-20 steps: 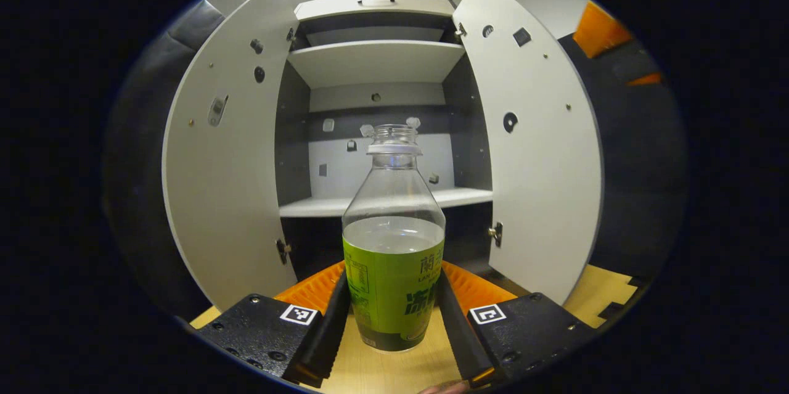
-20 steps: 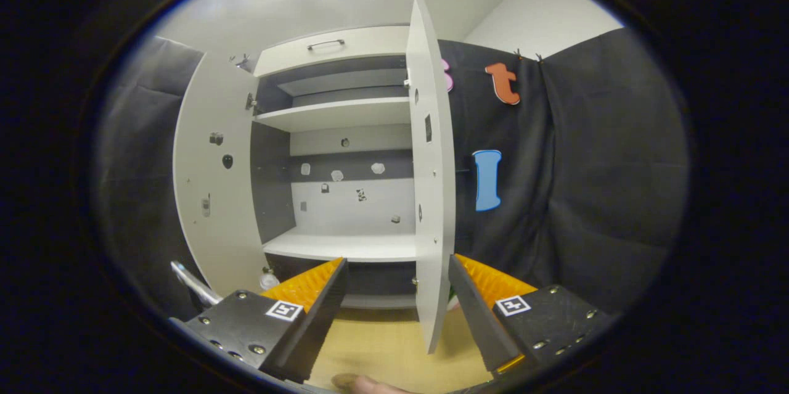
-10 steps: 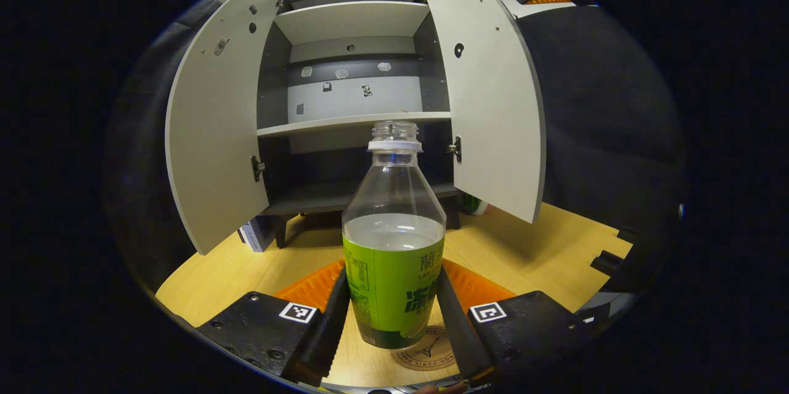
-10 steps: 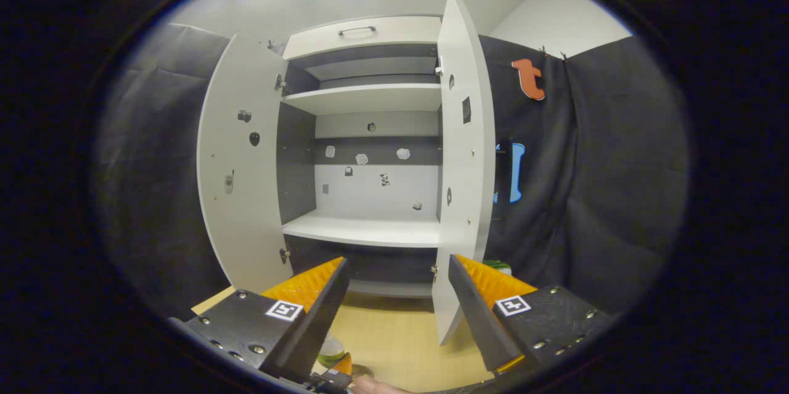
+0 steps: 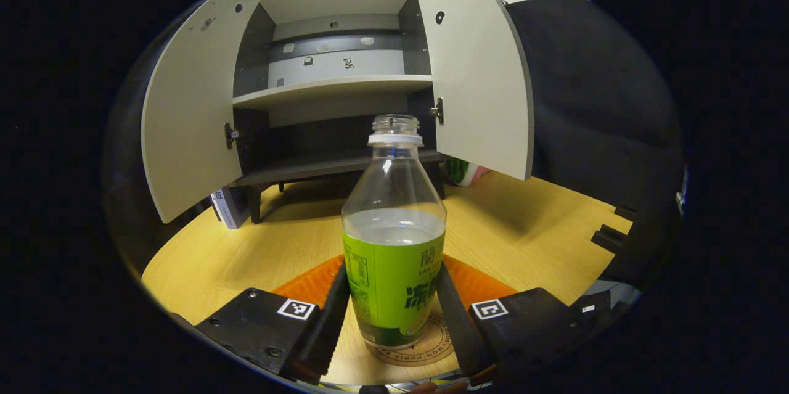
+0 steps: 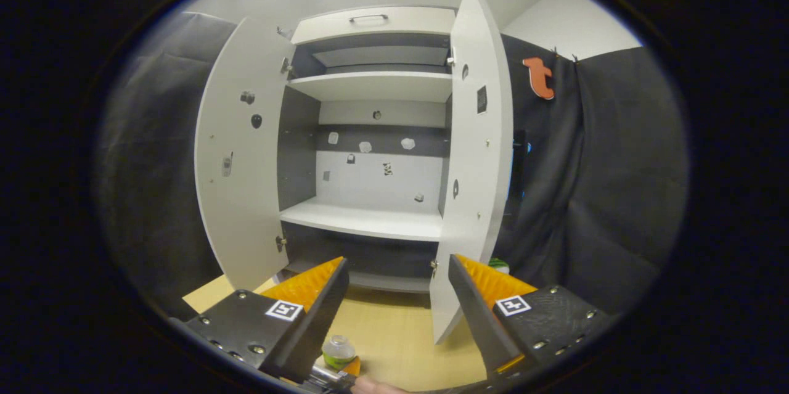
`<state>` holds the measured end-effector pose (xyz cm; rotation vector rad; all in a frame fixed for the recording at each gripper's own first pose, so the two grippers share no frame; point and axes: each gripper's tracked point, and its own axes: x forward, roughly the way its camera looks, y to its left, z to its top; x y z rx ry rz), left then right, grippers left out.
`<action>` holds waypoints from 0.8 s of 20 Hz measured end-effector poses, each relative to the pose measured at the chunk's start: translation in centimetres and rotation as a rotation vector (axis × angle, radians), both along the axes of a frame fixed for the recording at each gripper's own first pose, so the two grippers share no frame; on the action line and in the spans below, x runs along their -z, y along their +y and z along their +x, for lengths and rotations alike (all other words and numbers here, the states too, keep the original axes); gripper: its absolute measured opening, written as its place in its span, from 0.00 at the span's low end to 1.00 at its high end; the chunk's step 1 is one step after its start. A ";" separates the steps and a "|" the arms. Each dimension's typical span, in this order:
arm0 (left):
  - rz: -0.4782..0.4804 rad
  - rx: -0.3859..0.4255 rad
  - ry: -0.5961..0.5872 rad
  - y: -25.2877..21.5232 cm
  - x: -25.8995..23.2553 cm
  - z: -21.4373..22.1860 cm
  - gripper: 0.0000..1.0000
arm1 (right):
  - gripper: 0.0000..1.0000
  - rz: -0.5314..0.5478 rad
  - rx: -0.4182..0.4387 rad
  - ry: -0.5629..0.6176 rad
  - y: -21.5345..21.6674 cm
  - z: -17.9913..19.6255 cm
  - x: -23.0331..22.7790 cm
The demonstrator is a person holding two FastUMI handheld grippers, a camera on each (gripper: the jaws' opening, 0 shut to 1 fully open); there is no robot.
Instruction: Grasp the bottle in the cabinet with the left hand and place it on the coaster, then close the right door with the right hand and the left door with the left hand.
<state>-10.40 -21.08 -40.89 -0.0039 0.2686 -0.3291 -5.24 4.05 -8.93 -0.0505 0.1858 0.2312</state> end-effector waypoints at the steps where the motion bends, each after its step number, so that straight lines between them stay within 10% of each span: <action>1: -0.012 0.005 -0.003 -0.2 -0.2 -0.1 0.77 | 0.98 0.000 -0.004 -0.003 0.1 0.1 0.0; 16: -0.009 0.033 0.056 -0.2 1.3 -1.3 0.86 | 0.98 -0.004 -0.015 0.036 0.4 -0.2 2.4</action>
